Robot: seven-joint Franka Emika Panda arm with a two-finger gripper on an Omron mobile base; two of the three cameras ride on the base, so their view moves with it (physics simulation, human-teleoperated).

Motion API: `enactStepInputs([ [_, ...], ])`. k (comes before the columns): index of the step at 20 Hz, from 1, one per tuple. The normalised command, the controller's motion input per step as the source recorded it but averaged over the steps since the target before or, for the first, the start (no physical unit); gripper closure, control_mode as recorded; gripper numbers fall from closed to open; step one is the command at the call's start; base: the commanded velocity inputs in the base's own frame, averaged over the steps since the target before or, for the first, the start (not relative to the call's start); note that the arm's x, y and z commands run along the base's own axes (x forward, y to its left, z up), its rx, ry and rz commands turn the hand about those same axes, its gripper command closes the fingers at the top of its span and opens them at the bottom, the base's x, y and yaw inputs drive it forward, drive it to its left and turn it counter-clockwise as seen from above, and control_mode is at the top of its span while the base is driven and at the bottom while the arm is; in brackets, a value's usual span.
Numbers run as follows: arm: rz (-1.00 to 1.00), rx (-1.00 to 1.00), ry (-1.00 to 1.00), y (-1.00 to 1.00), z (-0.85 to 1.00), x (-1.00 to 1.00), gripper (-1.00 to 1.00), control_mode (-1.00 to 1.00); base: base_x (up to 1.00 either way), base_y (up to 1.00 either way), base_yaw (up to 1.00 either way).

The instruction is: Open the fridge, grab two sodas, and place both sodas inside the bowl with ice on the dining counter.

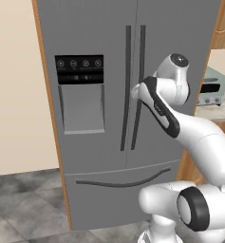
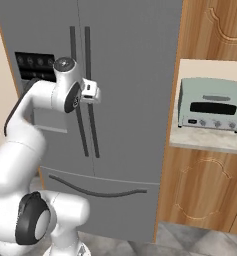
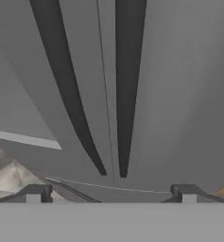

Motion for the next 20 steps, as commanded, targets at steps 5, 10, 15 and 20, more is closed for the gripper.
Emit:
enactStepInputs([
  [5, -0.02, 0.00, 0.00, 0.00, 0.26, 0.39, -1.00, -1.00, 0.00, 0.00, 0.00],
  [10, -0.03, 0.00, -0.01, -0.02, 0.01, 0.40, -1.00, -1.00, 0.00, 0.00, 0.00],
  [15, -0.03, 0.00, -0.06, 0.00, -0.09, 0.49, -1.00, -1.00, 0.00, 0.00, 0.00],
  [20, 0.00, 0.00, -0.10, 0.00, -0.15, 0.43, -1.00, -1.00, 0.00, 0.00, 0.00],
])
